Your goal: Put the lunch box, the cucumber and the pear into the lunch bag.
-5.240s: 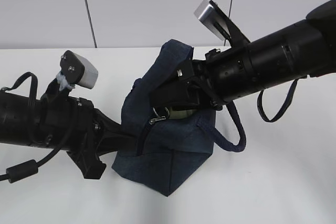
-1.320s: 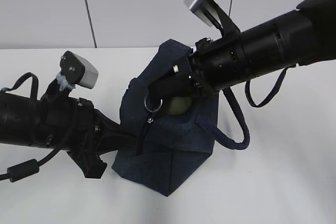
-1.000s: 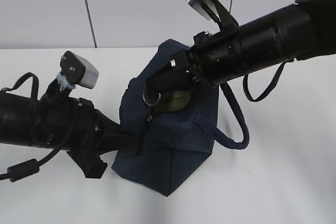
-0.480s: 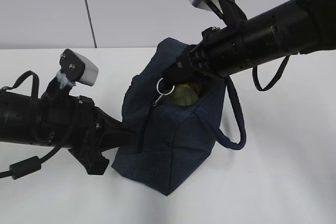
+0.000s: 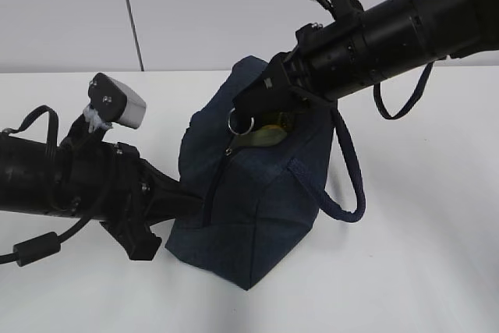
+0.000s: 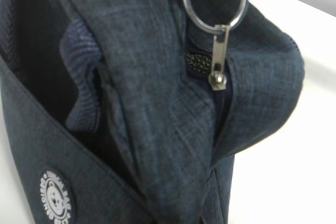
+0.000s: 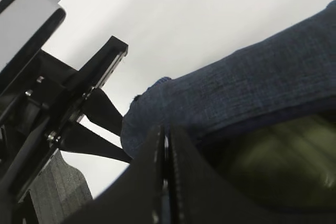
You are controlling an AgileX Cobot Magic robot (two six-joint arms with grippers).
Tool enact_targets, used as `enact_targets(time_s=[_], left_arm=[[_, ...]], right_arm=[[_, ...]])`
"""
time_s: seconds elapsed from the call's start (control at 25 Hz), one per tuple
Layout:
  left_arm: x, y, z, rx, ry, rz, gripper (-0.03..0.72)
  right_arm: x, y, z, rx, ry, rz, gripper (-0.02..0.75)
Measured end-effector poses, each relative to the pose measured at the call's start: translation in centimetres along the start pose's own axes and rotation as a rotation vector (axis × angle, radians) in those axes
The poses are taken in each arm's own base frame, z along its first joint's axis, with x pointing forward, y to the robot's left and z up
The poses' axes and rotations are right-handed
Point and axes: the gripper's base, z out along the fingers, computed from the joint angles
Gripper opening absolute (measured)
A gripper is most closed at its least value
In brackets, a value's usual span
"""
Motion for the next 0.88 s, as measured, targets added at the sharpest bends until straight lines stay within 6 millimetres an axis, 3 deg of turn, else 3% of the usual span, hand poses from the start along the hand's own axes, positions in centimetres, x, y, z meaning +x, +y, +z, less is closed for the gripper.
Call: enact_targets(time_s=[0.32,0.56,0.72,0.88], left_arm=[[0.1,0.1,0.0,-0.008,0.009,0.010,0.011],[0.1,0.1,0.0,-0.008,0.010,0.011,0.011],[0.1,0.1,0.0,-0.008,0.011,0.012,0.011],[0.1,0.1,0.0,-0.009,0.013,0.015,0.011]], right_arm=[[-1.3,0.8,-2.2,0.106,-0.059,-0.078,0.000],[-1.7,-0.4,-2.4,0.247,-0.085,-0.124,0.000],[-2.6,-2.0,-2.1,0.308,-0.098,-0.148,0.000],[-3.8,-5.4,-2.2,0.356,-0.125,-0.096,0.000]])
